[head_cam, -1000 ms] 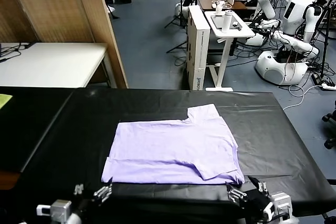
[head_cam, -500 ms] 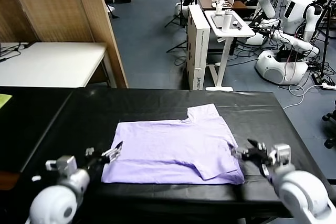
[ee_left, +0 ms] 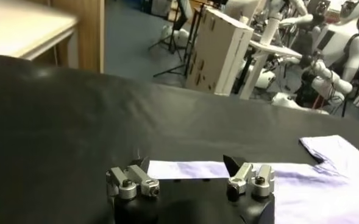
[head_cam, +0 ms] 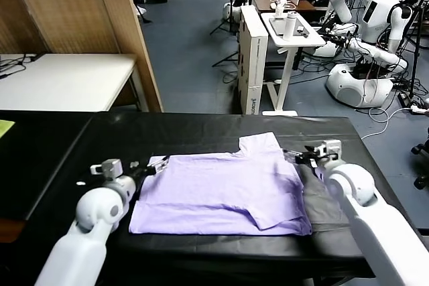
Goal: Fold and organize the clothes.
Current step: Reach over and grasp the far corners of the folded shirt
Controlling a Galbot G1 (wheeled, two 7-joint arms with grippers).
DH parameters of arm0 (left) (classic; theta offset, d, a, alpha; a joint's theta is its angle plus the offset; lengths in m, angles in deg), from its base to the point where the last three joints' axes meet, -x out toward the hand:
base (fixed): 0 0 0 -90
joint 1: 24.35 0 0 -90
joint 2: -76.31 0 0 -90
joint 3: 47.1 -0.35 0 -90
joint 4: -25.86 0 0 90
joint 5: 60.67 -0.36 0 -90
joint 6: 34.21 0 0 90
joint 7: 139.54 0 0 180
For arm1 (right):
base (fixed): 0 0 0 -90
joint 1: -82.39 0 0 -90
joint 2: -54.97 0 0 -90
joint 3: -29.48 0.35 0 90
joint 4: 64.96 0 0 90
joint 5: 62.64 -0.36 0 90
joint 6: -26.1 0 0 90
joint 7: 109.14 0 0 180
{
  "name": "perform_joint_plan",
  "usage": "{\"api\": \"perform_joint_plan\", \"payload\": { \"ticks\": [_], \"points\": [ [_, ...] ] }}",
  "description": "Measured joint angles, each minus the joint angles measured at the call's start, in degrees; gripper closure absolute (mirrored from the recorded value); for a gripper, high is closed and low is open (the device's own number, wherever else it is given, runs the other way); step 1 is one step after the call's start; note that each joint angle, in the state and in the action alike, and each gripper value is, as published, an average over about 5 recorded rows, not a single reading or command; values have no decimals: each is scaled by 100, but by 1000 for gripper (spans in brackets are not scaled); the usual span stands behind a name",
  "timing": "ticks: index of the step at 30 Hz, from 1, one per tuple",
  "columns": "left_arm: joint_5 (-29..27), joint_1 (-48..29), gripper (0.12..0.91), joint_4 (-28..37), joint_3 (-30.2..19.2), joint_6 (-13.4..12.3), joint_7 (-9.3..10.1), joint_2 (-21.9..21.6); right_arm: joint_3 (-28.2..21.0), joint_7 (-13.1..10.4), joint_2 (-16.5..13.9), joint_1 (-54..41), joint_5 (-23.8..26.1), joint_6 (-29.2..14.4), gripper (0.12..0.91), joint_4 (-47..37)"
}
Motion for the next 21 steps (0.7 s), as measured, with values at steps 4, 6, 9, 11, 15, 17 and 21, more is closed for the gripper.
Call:
{"api": "perform_joint_plan", "payload": {
  "ticks": [4,6,9,11,15,17,21],
  "points": [
    [-72,-160,123,258,-66,-54,-43,-15,-86,24,91,-146,-6,0,118,-191],
    [-96,-212,123,352,-75,-88,-44,-15,-120,31,131,-210,-8,0,118,-270],
    [-129,-272,123,485,-79,-126,-44,-11,-161,34,194,-300,-9,0,118,-386],
    [-139,-289,123,557,-79,-135,-43,-10,-177,34,239,-355,-7,0,118,-464],
    [-156,-261,123,611,-75,-137,-45,-13,-200,37,301,-424,17,0,137,-599],
    [-172,-227,123,614,-69,-146,-49,-13,-213,47,312,-437,33,0,173,-640],
    [-200,-161,156,608,-50,-175,-61,-14,-234,72,316,-457,52,0,253,-678]
  ]
}}
